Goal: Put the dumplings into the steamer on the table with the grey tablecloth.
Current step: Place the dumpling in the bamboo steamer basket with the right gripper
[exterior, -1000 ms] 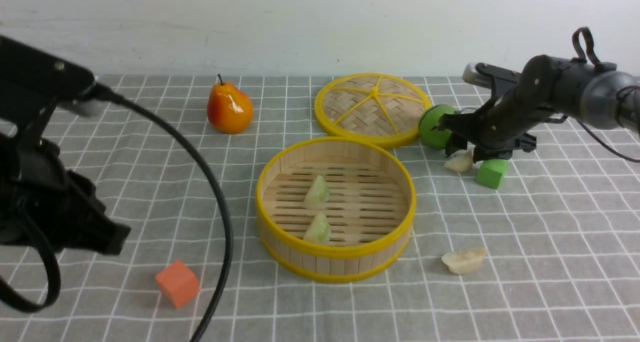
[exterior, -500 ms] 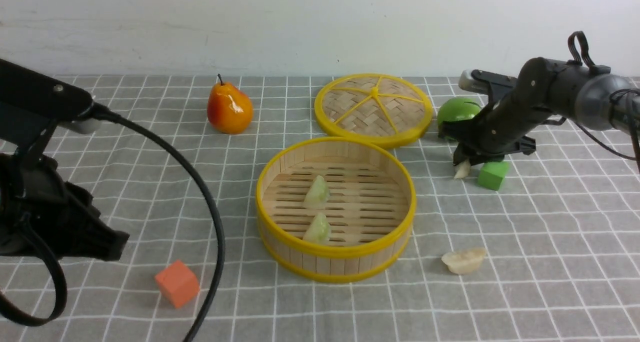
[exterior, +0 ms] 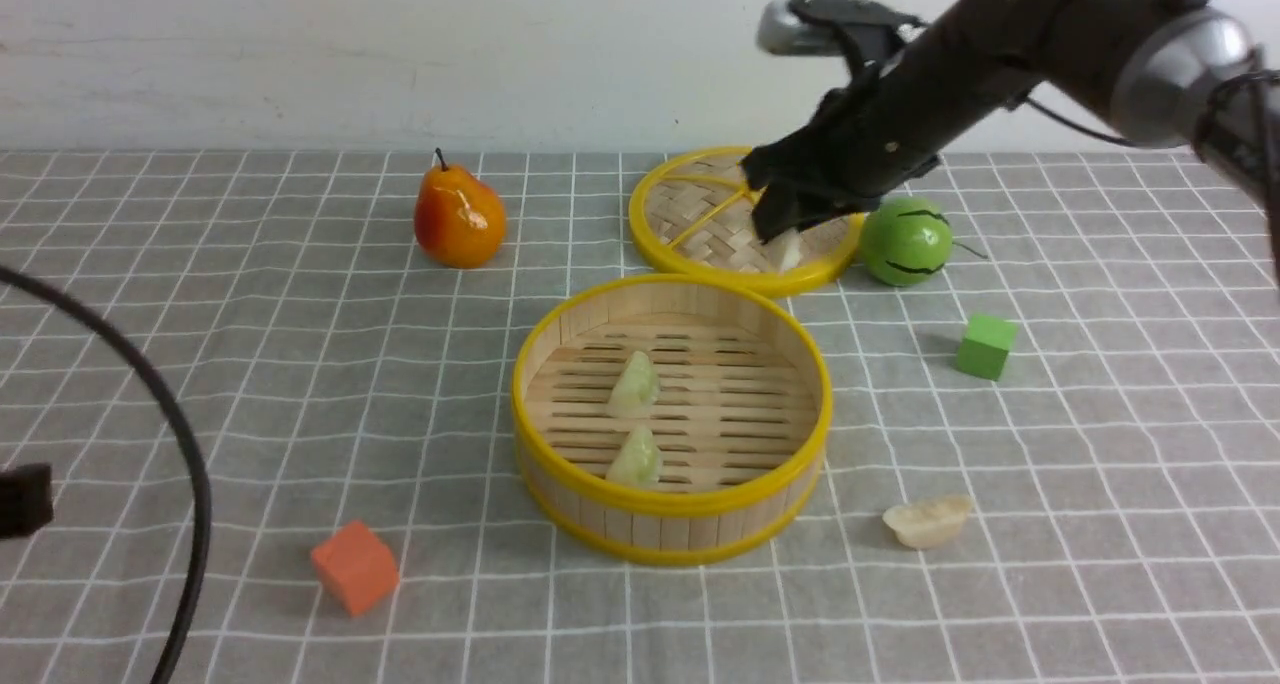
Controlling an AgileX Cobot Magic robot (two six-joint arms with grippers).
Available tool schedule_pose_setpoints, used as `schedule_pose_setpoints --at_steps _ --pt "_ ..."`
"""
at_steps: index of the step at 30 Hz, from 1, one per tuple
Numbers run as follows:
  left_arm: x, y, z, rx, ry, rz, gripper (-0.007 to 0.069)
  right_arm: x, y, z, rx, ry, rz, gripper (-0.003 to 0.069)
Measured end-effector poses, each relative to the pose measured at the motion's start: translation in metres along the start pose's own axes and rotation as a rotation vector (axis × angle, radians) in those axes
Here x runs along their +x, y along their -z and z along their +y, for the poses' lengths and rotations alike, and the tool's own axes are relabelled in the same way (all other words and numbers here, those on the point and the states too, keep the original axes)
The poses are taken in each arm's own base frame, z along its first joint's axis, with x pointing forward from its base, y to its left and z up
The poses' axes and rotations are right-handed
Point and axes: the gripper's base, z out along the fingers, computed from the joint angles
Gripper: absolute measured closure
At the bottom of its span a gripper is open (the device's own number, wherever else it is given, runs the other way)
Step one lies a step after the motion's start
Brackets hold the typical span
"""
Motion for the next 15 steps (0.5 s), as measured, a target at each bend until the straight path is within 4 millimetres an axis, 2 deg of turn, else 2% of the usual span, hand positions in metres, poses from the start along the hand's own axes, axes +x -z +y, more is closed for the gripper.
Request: schedule_pose_setpoints --at_steps 3,5,7,10,11,12,13,14,15 --pt "0.017 0.001 0.006 0.004 0.000 0.001 0.0639 0.016 -0.038 0.013 -0.019 0.044 0.102 0.0500" --pt "0.022 0.003 0.008 0.019 0.010 -0.013 0.0639 0.027 -0.061 0.013 0.007 0.060 0.160 0.0500" --pt "0.023 0.005 0.009 0.039 0.020 -0.037 0.0639 0.034 -0.075 0.011 0.034 0.059 0.196 0.0490" --pt "0.020 0.009 0.008 0.088 0.030 -0.091 0.0639 0.036 -0.080 0.009 0.068 0.017 0.200 0.0416" --pt "0.019 0.010 0.007 0.101 0.032 -0.104 0.0639 0.036 -0.080 0.008 0.078 -0.007 0.201 0.0361" --pt "0.019 0.010 0.007 0.106 0.032 -0.108 0.0639 0.036 -0.080 0.008 0.079 -0.016 0.200 0.0352" --pt "0.018 0.010 0.006 0.116 0.031 -0.117 0.0639 0.036 -0.078 0.009 0.087 -0.033 0.203 0.0293" --pt "0.018 0.010 0.005 0.119 0.031 -0.119 0.0639 0.035 -0.076 0.009 0.088 -0.039 0.204 0.0277" --pt "0.017 0.011 0.005 0.125 0.031 -0.124 0.0639 0.034 -0.071 0.011 0.090 -0.045 0.206 0.0221"
